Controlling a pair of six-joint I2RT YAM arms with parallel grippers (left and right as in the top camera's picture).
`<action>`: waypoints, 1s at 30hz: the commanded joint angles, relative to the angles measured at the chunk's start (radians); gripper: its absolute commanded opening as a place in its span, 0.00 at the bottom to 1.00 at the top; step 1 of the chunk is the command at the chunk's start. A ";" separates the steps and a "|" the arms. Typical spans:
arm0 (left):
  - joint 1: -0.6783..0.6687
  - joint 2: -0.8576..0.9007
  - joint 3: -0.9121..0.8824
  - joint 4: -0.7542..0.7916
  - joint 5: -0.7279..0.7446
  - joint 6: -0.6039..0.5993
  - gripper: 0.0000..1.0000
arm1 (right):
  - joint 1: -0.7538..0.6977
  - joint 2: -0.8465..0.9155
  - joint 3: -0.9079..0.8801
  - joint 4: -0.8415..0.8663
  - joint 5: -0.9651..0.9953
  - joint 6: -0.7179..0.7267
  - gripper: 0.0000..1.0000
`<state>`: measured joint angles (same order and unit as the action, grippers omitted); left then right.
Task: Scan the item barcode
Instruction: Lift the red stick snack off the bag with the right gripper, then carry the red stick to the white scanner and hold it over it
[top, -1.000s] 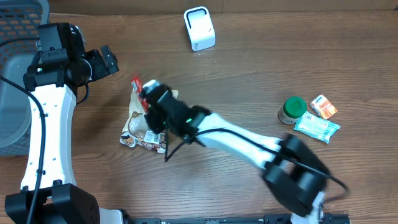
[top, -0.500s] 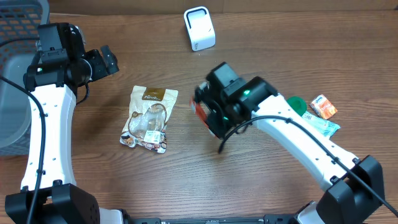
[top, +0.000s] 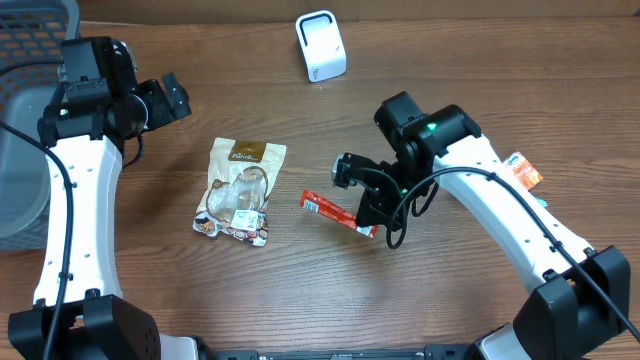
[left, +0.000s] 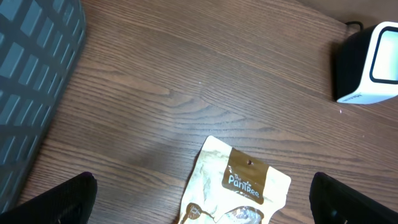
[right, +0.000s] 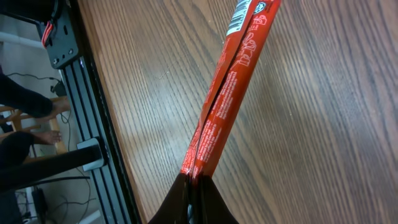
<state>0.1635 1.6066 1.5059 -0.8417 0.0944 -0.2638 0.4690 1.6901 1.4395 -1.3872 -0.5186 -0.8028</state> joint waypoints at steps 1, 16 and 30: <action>-0.009 -0.010 0.020 0.002 0.007 -0.013 1.00 | -0.005 -0.013 0.008 -0.006 -0.033 -0.046 0.04; -0.009 -0.010 0.020 0.001 0.007 -0.013 1.00 | -0.005 -0.013 0.007 -0.013 0.006 -0.053 0.04; -0.009 -0.010 0.020 0.002 0.007 -0.013 1.00 | -0.005 -0.013 0.008 0.328 0.348 0.340 0.04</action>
<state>0.1635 1.6066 1.5059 -0.8410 0.0944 -0.2638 0.4660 1.6901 1.4395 -1.1065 -0.2554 -0.5552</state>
